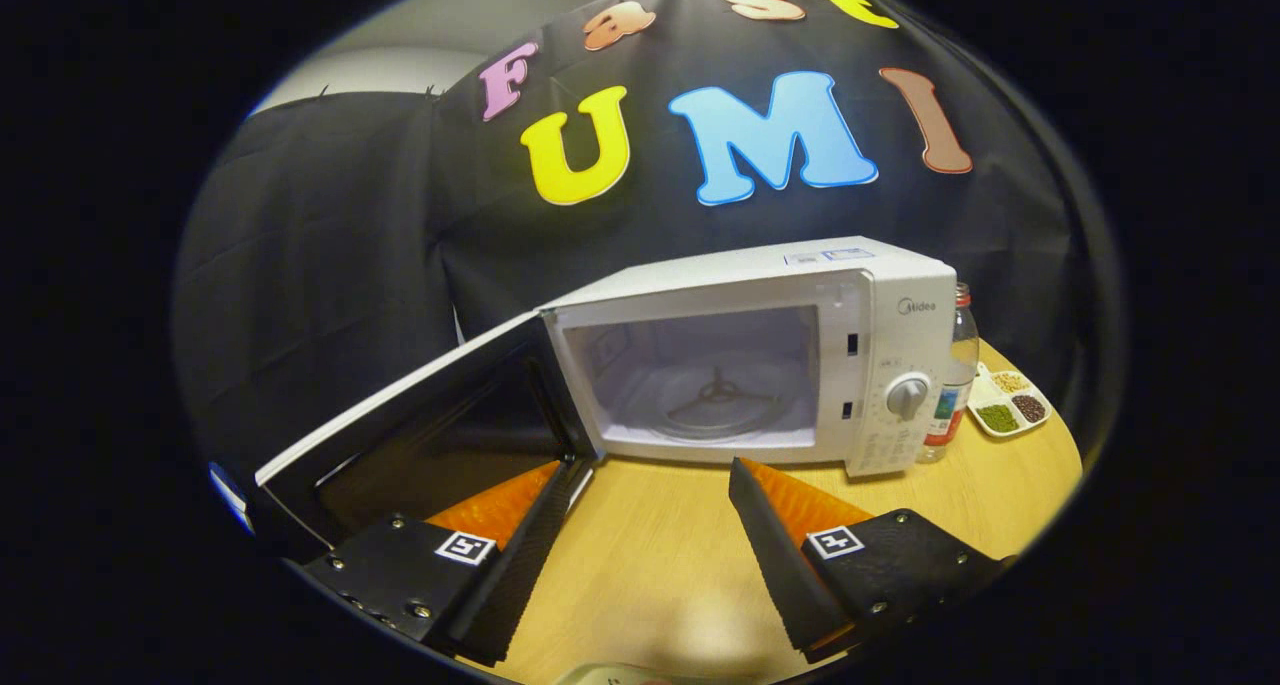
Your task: Open the microwave, put the food inside, and close the microwave door.
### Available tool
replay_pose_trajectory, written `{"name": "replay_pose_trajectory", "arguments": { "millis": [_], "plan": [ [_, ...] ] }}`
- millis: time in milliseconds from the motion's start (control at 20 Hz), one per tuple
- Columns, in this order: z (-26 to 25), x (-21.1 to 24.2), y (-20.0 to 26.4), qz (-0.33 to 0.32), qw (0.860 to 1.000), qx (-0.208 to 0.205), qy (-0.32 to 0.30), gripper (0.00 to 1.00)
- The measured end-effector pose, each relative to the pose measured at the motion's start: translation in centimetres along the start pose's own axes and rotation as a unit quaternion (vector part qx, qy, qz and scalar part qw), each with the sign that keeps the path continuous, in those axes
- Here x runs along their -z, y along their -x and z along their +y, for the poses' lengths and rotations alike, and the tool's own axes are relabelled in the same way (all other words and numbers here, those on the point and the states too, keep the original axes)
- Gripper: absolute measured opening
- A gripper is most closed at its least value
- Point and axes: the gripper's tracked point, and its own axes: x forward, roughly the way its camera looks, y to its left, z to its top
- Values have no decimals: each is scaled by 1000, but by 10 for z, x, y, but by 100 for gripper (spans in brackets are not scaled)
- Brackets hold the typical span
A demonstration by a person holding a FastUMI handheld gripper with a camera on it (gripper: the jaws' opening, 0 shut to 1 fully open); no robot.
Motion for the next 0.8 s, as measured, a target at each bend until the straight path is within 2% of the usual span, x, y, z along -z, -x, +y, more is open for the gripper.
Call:
{"name": "replay_pose_trajectory", "arguments": {
  "millis": [250,800],
  "plan": [
    [-5,60,49,52,998,43,4,98],
    [11,158,103,134,988,82,10,98]
  ]
}}
